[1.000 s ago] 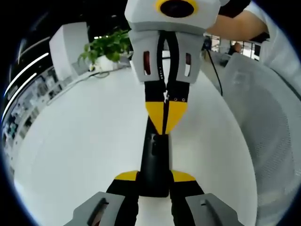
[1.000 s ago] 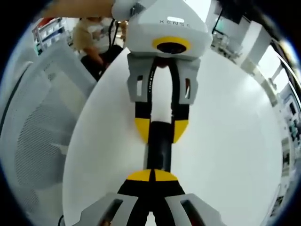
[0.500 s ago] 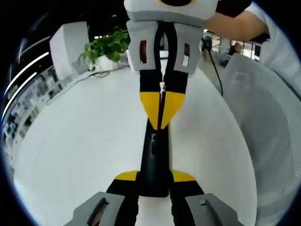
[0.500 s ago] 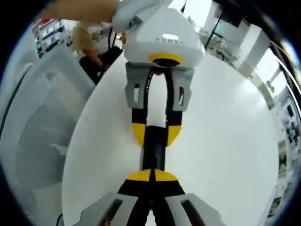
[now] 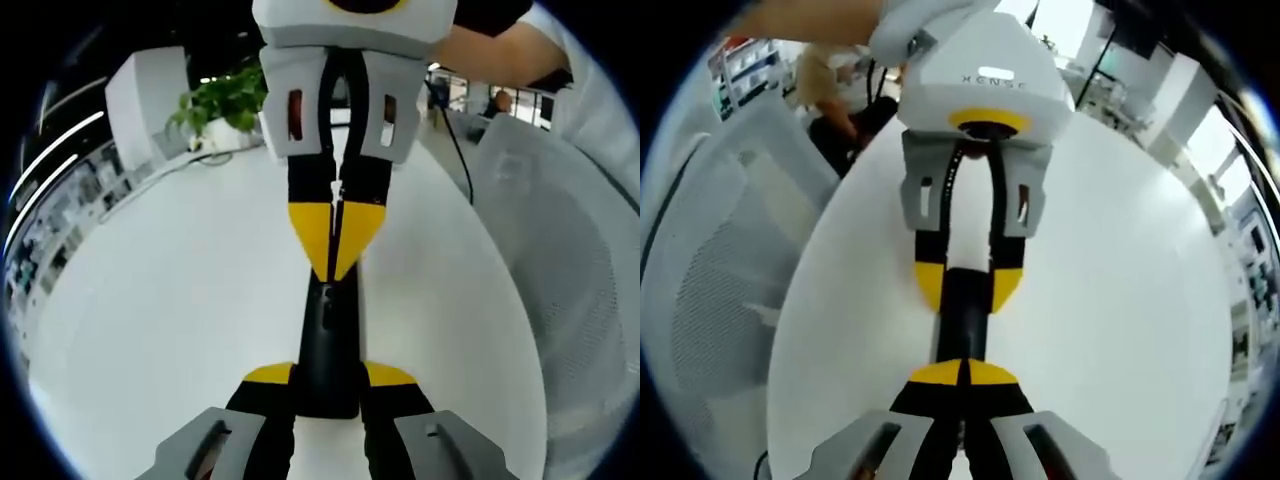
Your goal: Press the specified remote control buttons in sequence, fully releasing each button before pressing the next.
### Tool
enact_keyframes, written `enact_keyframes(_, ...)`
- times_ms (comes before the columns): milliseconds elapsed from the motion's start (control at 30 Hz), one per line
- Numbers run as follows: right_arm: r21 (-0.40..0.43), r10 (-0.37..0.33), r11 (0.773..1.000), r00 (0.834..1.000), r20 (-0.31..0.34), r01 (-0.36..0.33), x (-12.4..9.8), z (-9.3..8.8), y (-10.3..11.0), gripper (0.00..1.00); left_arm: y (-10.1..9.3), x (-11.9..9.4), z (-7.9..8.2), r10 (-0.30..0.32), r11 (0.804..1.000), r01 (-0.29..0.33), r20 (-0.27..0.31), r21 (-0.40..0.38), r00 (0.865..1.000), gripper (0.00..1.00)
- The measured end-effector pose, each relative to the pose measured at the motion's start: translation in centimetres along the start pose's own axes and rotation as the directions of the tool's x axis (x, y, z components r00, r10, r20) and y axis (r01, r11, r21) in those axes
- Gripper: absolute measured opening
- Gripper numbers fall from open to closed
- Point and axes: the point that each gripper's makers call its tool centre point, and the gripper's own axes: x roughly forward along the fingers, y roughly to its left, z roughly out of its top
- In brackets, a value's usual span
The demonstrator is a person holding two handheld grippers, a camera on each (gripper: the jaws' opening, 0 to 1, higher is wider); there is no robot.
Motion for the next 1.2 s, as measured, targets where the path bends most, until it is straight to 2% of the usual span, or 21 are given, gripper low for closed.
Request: enact_keyframes(1200, -0.013, 0.045, 0.999, 0.999, -0.021, -0.045, 2.1, -0.3, 0.1, 0.00, 0.0, 0.0, -0.1, 0.003, 1.000, -0.003, 0.019, -0.004, 1.000, 0.24)
